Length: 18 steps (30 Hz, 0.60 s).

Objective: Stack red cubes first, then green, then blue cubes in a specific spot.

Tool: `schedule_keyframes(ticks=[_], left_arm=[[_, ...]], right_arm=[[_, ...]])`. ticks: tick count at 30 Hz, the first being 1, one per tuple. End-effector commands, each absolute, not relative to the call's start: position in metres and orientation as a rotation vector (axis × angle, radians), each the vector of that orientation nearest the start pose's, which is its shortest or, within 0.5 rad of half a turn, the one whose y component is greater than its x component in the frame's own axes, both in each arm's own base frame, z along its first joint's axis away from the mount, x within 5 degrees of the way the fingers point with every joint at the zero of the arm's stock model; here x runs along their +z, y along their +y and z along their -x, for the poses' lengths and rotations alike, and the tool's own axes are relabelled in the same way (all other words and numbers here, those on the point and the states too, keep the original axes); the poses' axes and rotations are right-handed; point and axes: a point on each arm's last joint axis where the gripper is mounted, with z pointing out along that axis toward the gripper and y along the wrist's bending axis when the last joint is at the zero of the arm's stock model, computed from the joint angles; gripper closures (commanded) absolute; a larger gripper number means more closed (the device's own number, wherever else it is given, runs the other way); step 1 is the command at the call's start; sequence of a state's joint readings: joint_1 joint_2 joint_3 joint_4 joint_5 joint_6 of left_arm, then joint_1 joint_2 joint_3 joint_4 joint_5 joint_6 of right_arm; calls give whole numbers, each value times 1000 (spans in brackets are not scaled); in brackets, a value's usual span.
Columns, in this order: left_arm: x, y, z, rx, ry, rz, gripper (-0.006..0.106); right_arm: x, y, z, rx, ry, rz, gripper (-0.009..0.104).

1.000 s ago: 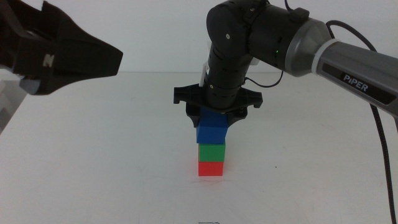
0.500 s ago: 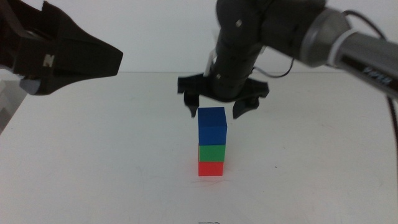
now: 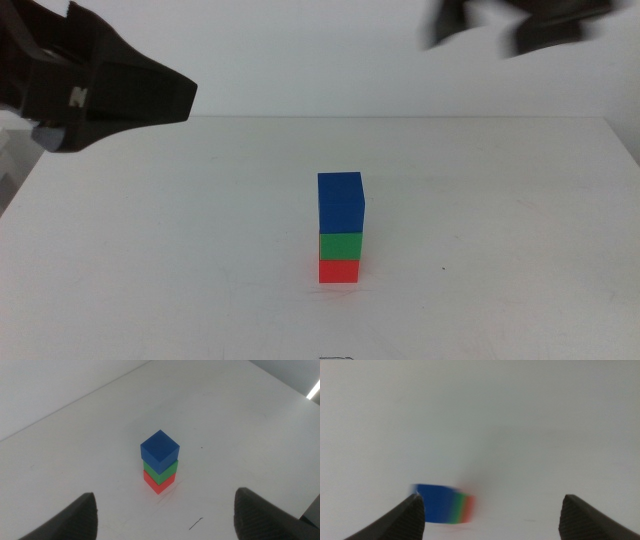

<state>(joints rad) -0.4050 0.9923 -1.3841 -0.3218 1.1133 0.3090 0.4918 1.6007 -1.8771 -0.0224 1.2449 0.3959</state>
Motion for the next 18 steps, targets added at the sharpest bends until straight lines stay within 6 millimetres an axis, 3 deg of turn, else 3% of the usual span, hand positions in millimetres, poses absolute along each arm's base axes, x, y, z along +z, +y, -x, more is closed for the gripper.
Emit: schedule_keyframes(ticks=[1,5,8,13,18], left_arm=[[477,-88,-137,-481,1972,-725,7],[477,-88,-137,-481,1972,-725,7],[477,-88,-137,-481,1972,-725,7],[477,-88,-137,-481,1972,-725,7],[477,-88,-137,-481,1972,-725,7]], right_arm=[[474,107,-263,302,2387,82,22],[475,45,-231,228,2235,-16,22],[471,21,-210,206,2119,-35,22],[454,8,-200,194,2105,-34,22],[454,9,-200,202,2106,-32,22]])
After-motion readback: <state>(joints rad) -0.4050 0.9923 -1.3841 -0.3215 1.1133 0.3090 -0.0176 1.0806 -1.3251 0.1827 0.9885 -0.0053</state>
